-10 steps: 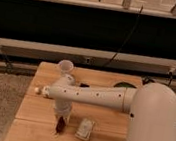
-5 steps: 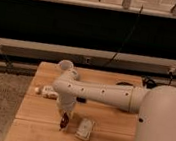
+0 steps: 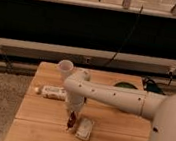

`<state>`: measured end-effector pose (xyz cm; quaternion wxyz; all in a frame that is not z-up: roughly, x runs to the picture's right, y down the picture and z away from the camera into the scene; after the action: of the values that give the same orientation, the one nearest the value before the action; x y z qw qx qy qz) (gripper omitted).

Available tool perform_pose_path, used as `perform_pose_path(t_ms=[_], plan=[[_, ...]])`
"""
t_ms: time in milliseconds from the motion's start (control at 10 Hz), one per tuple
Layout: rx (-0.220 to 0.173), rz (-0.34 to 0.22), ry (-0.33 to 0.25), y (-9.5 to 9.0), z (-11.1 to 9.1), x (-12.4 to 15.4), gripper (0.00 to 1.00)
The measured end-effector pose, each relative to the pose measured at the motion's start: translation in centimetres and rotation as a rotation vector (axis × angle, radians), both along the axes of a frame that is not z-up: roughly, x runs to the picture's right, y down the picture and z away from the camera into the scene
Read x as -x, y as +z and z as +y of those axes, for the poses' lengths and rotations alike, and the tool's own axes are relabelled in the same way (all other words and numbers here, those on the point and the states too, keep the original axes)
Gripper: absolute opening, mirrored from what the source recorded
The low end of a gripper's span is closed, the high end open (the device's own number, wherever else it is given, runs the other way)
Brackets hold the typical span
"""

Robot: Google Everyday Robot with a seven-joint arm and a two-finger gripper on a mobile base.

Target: Place the pepper on the white sponge

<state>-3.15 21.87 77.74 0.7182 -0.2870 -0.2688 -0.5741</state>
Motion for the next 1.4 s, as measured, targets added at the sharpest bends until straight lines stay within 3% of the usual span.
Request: perform_pose_path(t_ms=[700, 1000, 1400], plan=[[0.008, 0.006, 0.073, -0.9, 0.6, -3.5, 0.0], [0.017, 0.012, 0.09, -1.2, 0.8, -3.8, 0.01], [0.02, 0.008, 0.096, -1.1, 0.8, -4.0, 0.39]])
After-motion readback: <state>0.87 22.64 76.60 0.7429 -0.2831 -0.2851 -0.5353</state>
